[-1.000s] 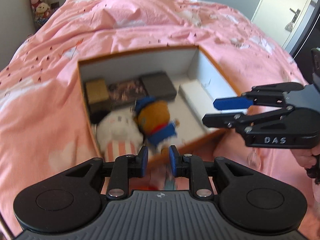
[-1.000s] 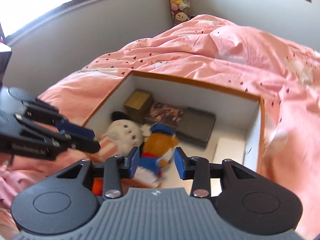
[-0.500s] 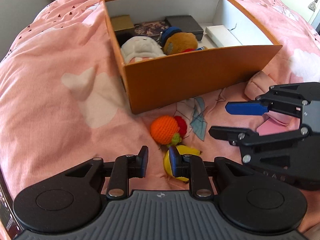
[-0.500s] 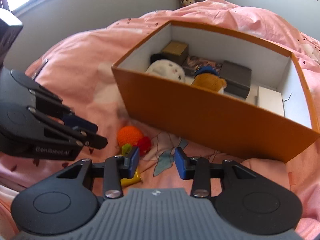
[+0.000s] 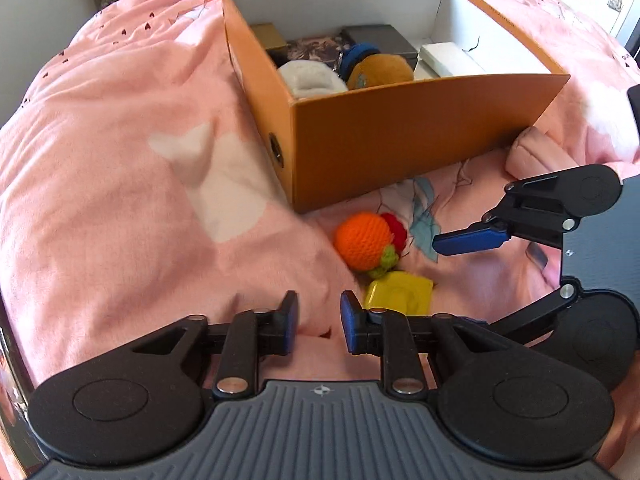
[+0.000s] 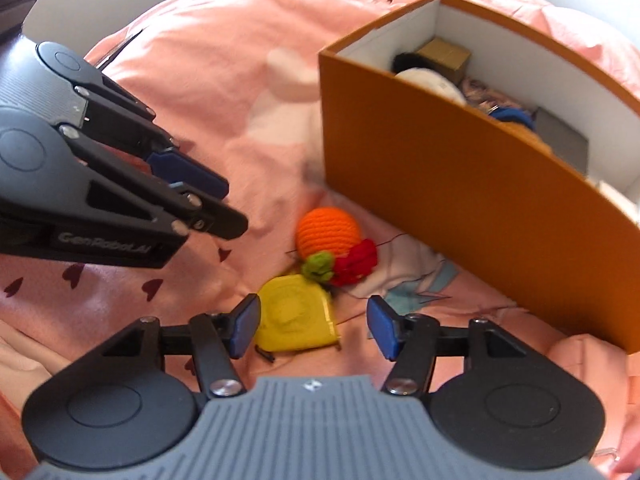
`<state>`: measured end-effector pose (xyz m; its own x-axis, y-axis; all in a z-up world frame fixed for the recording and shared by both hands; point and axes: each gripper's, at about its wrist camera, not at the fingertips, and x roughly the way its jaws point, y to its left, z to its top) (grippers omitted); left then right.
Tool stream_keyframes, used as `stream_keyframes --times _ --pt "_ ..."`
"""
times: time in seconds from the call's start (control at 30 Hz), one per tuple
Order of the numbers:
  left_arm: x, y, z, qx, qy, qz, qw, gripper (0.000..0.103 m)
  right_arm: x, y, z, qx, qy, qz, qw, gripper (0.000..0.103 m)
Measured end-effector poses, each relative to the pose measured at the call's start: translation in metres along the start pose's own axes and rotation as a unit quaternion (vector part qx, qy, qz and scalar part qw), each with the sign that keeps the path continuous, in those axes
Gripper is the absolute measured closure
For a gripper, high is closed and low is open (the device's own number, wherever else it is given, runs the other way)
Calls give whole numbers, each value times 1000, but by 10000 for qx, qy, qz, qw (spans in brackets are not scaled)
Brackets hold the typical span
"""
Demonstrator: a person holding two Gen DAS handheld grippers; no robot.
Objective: Organize objects
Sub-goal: 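Grasp the yellow tape measure with the right tool while the left tool grasps the orange crocheted fruit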
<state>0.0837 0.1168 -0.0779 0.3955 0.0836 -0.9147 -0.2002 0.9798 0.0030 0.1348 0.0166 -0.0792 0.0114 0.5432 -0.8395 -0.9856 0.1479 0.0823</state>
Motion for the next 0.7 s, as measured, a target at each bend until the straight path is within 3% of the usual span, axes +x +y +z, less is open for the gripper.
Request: stream_keyframes --times 0.4,0.57,0.7 --pt "9 5 0 0 195 -205 9996 63 24 16 -3 -579 327 82 9978 47" --pt "12 5 0 6 177 -215 9996 63 28 9 -2 -343 397 220 9984 46" --pt "13 2 -1 134 131 -197 9996 55 35 7 -3 -282 456 247 9983 46"
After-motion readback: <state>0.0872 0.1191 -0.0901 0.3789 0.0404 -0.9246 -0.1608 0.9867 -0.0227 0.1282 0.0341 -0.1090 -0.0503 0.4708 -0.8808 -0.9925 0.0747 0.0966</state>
